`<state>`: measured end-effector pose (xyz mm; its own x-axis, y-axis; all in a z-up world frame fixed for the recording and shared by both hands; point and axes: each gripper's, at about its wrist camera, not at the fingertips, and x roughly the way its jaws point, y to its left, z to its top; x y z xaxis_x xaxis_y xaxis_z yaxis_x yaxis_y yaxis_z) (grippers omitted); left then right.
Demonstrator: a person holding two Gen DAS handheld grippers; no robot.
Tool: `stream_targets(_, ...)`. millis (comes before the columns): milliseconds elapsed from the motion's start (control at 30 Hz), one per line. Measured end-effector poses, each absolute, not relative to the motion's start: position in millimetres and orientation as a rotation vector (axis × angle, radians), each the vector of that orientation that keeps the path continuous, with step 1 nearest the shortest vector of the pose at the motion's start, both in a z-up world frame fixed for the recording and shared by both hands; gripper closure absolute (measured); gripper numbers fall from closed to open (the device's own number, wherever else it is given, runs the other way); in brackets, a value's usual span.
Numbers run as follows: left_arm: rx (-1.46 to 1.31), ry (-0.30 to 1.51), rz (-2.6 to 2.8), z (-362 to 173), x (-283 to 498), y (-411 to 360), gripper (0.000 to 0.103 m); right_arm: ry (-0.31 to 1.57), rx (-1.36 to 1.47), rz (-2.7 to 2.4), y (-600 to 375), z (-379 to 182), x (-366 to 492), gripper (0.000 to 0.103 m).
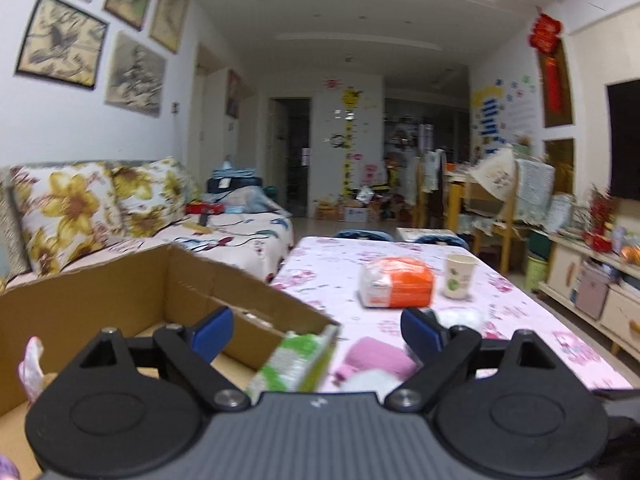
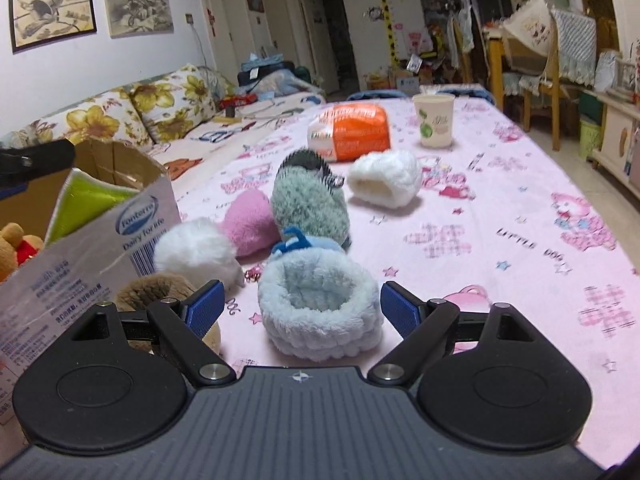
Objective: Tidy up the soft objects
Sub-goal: 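Move right tool to light-blue fuzzy ring while left tool approaches brown fuzzy cuff, then grasp light-blue fuzzy ring with right tool while left tool grasps brown fuzzy cuff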
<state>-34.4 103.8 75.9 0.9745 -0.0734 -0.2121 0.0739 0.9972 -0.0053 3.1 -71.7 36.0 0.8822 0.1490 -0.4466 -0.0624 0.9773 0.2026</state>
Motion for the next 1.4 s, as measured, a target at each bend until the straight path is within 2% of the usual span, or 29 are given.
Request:
stream_targets(367,0.039,0.303,-0.226,61.2,-45.3,75.8,0.013,0.527,0.191,0.154,-78.3,26.3,15.1,0.002)
stream_targets(433,0.055,0.321,-0.244,56.3,-45.5,70.1,0.014,0.536,0.187,0.172,-79.3,25.4,16.9,0.008)
stream_targets(600,0.098,0.37,-0.24,43.0,-45.6,56.2,0.015,0.523,0.152,0.175,-86.8,27.2,13.5,0.042)
stream_targets(700,0.123,0.391,-0.184,35.1,-45.4,49.2,0.015,0.514,0.15,0.163,-93.9,29.0,7.5,0.052)
stream_targets(1233,0.085,0.511,-0.038,8.5,-20.9,43.8,0.014,0.5,0.172,0.09,-114.4,27.1,-13.2,0.051)
stream_targets(1333,0.059,0.535,-0.035,6.4,-12.9,46.9,0.014,0.499,0.162,0.09,-112.7,27.7,-12.7,0.048)
stream_targets(1400,0.032,0.558,-0.041,3.6,-7.6,50.4,0.014,0.5,0.158,0.093,-112.4,28.1,-11.2,0.042)
